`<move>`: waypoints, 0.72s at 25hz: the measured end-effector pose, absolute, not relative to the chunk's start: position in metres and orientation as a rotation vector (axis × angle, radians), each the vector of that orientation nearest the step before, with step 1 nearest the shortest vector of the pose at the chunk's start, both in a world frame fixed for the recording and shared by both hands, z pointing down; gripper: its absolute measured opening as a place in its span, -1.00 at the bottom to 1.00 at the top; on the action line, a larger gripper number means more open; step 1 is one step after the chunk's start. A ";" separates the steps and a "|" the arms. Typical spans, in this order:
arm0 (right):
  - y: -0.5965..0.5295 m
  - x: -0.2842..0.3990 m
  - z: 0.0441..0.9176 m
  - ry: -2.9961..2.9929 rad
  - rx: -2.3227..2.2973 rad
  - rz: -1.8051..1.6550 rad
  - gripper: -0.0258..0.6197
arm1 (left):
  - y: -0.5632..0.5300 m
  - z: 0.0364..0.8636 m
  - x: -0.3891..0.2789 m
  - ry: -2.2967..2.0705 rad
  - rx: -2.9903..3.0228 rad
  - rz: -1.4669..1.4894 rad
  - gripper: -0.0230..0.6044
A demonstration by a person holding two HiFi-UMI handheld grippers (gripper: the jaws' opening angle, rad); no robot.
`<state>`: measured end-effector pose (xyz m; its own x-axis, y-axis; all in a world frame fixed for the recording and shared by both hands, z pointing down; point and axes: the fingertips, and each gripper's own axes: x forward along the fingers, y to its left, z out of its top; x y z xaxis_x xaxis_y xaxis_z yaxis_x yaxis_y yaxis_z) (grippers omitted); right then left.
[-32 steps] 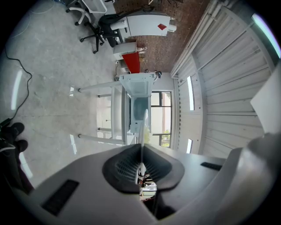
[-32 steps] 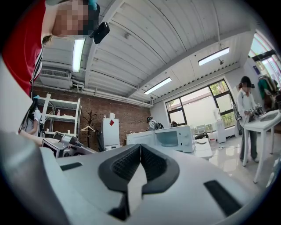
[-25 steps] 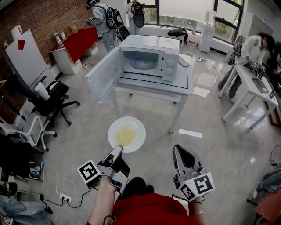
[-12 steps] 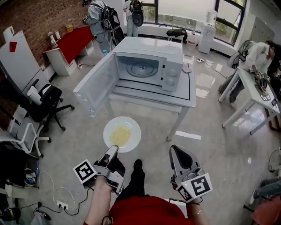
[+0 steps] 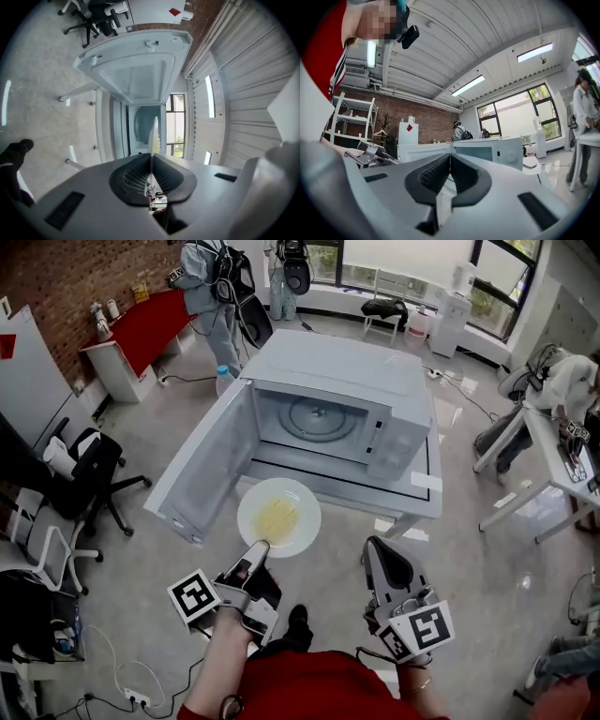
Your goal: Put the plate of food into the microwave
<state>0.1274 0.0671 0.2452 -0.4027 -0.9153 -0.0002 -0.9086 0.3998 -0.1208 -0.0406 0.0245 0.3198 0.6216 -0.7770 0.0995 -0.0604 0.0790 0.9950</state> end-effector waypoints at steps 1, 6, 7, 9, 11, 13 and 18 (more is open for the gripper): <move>0.057 0.125 0.244 2.575 -1.683 -0.150 -0.87 | 0.014 0.319 -0.040 -0.758 1.413 -0.619 -0.86; 0.025 0.122 0.246 2.592 -1.716 -0.163 -0.87 | -0.024 0.318 -0.038 -0.745 1.413 -0.630 -0.86; 0.022 0.123 0.247 2.596 -1.722 -0.165 -0.87 | -0.027 0.320 -0.038 -0.747 1.406 -0.635 -0.86; 0.013 0.123 0.248 2.602 -1.726 -0.162 -0.87 | -0.035 0.324 -0.041 -0.757 1.396 -0.637 -0.86; 0.006 0.123 0.249 2.602 -1.728 -0.166 -0.87 | -0.042 0.329 -0.044 -0.781 1.399 -0.622 -0.86; -0.002 0.125 0.251 2.612 -1.728 -0.174 -0.87 | -0.048 0.336 -0.045 -0.818 1.416 -0.584 -0.86; -0.028 0.128 0.262 2.675 -1.746 -0.185 -0.87 | -0.079 0.341 -0.032 -0.856 1.467 -0.545 -0.86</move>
<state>0.1283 -0.0283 0.2616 -0.4036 -0.9081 0.1118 -0.9148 0.3986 -0.0651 -0.0319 -0.0786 0.3412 0.6080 -0.7768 0.1643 -0.1793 0.0673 0.9815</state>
